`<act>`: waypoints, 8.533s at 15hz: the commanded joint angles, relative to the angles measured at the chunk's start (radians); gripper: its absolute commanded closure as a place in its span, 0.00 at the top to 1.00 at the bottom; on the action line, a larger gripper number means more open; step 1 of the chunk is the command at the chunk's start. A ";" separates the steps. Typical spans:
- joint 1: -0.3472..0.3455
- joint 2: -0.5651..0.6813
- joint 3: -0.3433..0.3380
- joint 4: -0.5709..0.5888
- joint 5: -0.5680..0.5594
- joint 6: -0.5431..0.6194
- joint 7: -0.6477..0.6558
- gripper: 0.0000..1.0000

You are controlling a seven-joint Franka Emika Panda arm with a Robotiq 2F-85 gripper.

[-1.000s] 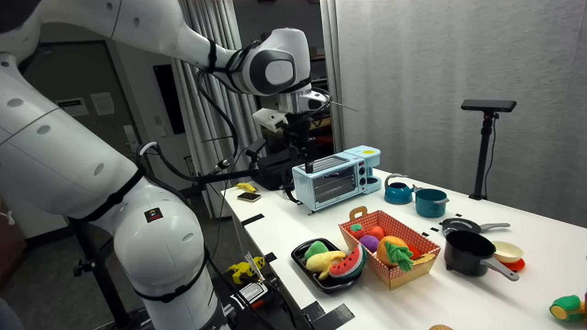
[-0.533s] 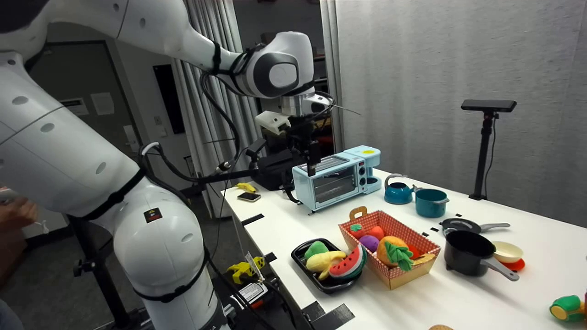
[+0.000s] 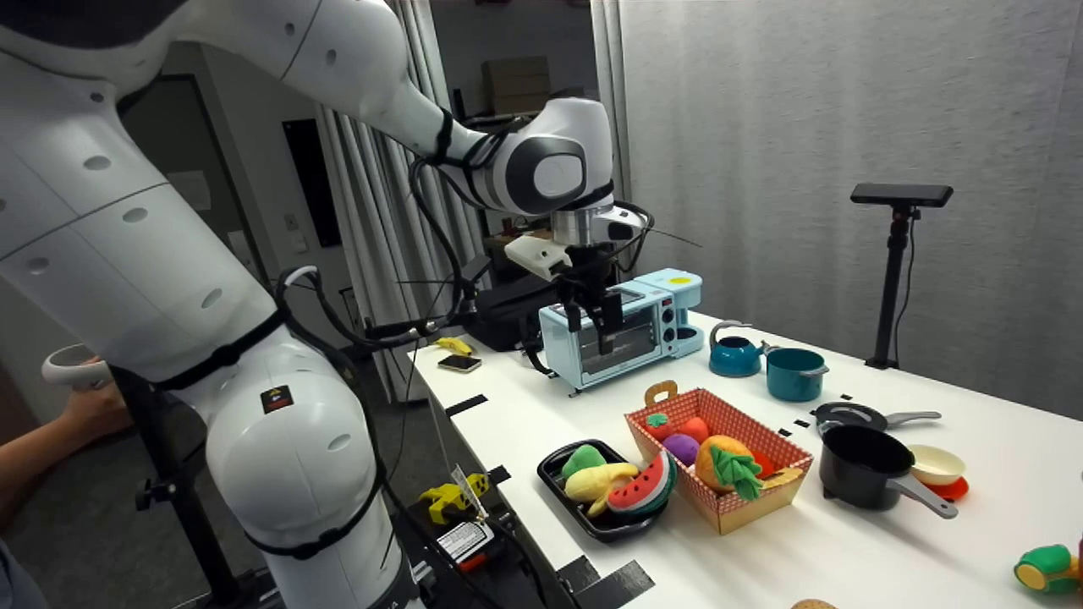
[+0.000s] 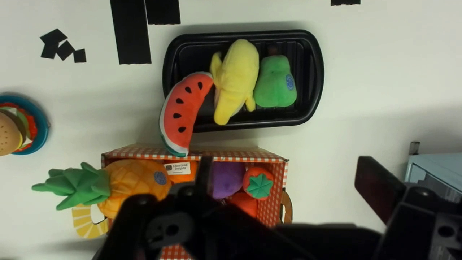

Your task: Remove two plush toys from the box

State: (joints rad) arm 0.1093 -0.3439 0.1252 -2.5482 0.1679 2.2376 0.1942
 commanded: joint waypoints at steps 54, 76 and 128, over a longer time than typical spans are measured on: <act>-0.085 0.961 -0.053 0.520 -0.109 0.288 -0.282 1.00; 0.038 0.752 0.037 0.530 -0.099 0.300 -0.205 0.07; -0.013 0.759 -0.128 0.417 -0.204 0.415 -0.177 1.00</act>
State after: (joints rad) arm 0.1142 0.3859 0.0044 -2.1165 -0.0042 2.6176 0.0038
